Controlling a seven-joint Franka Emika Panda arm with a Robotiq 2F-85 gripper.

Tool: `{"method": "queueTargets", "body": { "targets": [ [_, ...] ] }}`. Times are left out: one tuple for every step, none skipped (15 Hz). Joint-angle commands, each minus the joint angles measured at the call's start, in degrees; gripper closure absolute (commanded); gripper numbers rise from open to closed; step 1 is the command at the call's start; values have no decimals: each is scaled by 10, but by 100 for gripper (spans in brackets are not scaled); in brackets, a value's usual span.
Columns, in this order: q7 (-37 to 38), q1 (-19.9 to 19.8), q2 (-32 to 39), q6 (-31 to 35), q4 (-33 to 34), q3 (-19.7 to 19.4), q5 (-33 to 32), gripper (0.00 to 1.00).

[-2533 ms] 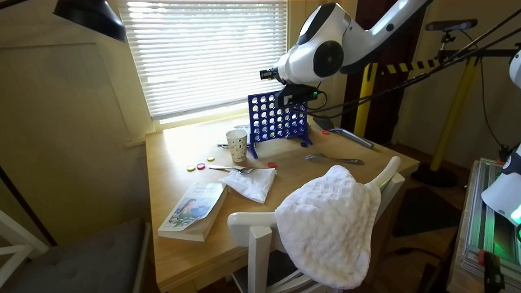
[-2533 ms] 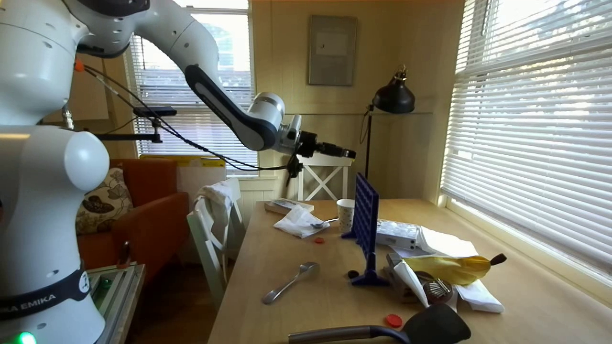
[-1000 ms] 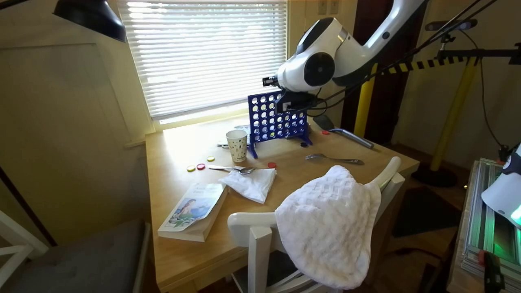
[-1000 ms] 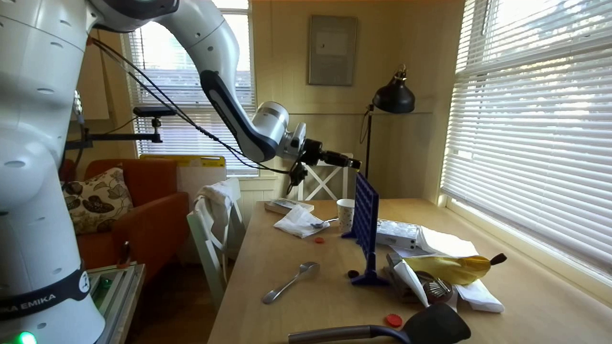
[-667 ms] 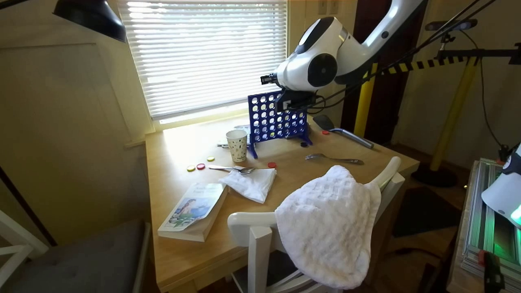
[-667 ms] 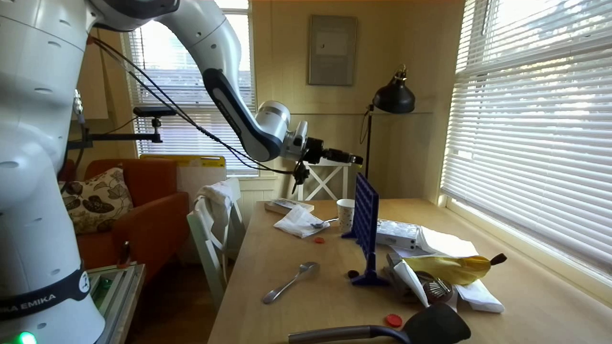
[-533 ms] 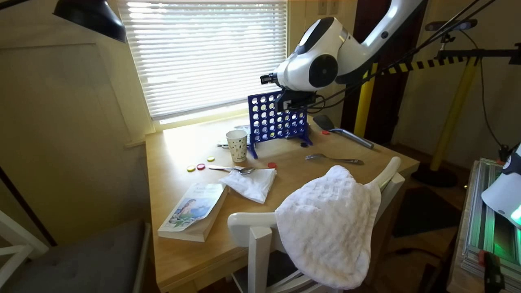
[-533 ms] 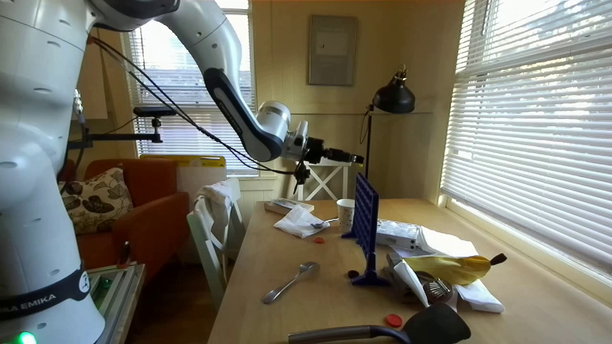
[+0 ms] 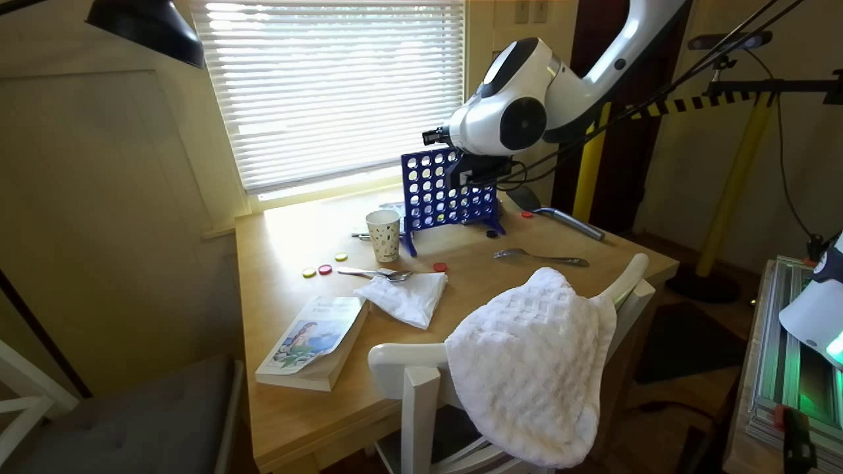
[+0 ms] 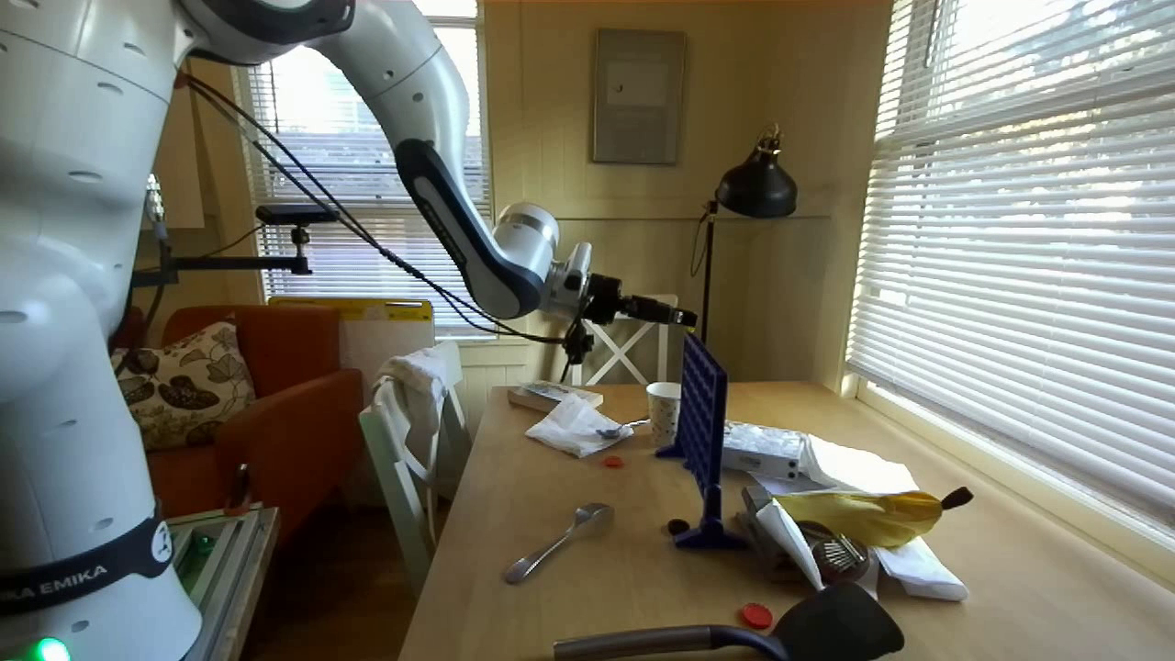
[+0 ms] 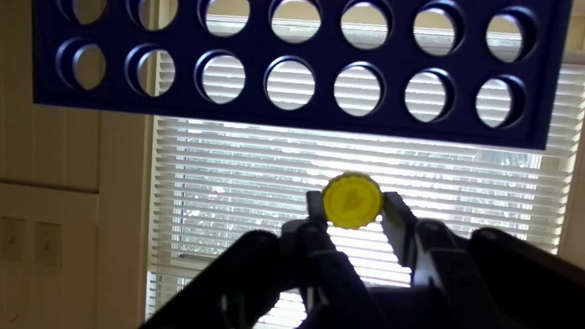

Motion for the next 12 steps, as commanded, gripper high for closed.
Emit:
{"method": "queueTargets", "body": {
  "targets": [
    [24,-15,6,2,-3,11,-21,89],
    [25,-16,7,3,-2,11,-22,89],
    [26,-17,8,3,-2,11,-23,89],
    [27,-18,8,4,-2,11,-25,89],
    [30,-19,9,6,-1,11,-30,89],
    [33,-20,10,8,-1,10,-38,89],
    [37,-21,12,8,0,11,-46,89],
    [45,-22,14,7,1,10,-59,89],
    [47,-22,17,2,3,10,-67,89],
    [44,-21,19,-7,4,11,-68,89],
    [38,-20,22,-15,4,11,-63,89],
    [41,-21,22,-16,4,12,-62,89]
  ]
}}
